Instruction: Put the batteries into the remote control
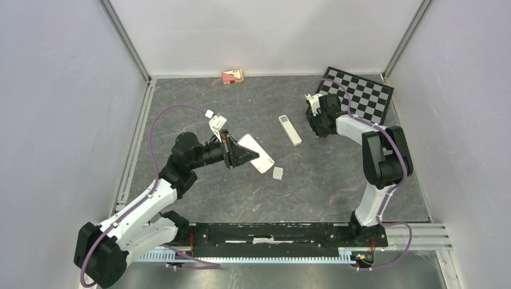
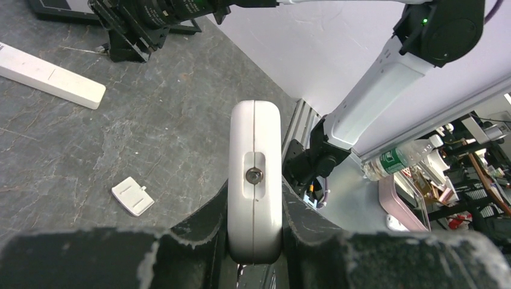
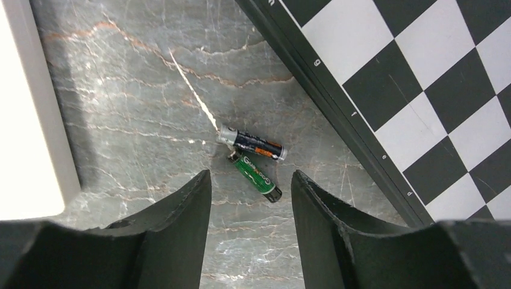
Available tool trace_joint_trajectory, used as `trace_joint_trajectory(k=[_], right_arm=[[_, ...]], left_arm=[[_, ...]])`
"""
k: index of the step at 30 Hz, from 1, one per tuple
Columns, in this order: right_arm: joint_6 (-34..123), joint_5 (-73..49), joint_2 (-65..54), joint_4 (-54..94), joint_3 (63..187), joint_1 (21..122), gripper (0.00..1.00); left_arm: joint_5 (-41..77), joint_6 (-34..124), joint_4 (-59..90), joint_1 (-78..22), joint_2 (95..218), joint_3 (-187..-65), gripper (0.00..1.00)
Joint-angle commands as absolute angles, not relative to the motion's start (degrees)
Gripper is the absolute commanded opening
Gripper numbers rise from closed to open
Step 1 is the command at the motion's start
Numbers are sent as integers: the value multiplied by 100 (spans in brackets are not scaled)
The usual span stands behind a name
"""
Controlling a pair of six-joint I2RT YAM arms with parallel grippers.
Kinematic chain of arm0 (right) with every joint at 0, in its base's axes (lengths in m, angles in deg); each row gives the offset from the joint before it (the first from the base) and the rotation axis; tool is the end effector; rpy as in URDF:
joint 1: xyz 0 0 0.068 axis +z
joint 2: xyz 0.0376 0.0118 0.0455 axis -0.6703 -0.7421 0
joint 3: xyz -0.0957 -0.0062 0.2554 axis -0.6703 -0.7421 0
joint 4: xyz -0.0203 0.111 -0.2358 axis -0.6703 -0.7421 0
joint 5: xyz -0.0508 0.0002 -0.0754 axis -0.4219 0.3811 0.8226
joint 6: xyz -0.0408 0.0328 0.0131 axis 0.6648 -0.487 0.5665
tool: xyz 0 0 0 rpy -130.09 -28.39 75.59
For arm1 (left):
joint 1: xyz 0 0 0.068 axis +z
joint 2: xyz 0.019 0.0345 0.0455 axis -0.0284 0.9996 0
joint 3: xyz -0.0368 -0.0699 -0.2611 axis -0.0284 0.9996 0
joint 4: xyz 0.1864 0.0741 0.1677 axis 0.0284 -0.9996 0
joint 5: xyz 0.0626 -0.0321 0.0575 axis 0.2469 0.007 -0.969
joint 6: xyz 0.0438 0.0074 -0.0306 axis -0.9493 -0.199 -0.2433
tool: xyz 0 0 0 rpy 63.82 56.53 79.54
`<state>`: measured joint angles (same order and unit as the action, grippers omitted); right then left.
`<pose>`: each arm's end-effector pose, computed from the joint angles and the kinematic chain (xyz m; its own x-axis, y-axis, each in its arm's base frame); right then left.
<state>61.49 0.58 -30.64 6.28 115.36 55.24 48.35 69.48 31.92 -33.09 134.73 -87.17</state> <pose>0.3737 0.0839 0.1676 -0.7489 -0.3536 -0.5605 -0.3086 0.9345 -0.1772 0.1714 -0.1308 0.2965 -0.5718 -0.1935 -0.7972 0.7451 0.2842 -0.6034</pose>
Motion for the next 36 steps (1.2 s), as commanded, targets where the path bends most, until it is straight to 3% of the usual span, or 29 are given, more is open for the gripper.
trace_joint_trajectory(k=[1,12,25,30,36], right_arm=[[6646,-433,-3022,499,11490,5342,55],[7226,-1193,-3220,222,11509,5209,44],[6972,-1505,-3340,-162,11696,5193,7],[6970,-2039,-2931,-31,11467,5210,2],[7239,-3537,-1851,440,10865,5387,1]], left_arm=[[5073,6668,3563,-3283,13303,-8738,2],[4971,6795,3528,-3286,13341,-8749,2],[4708,6732,3215,-3284,13302,-8897,2],[4116,6713,2906,-3284,13130,-8907,2],[3164,6959,2101,-3274,13290,-9052,2]])
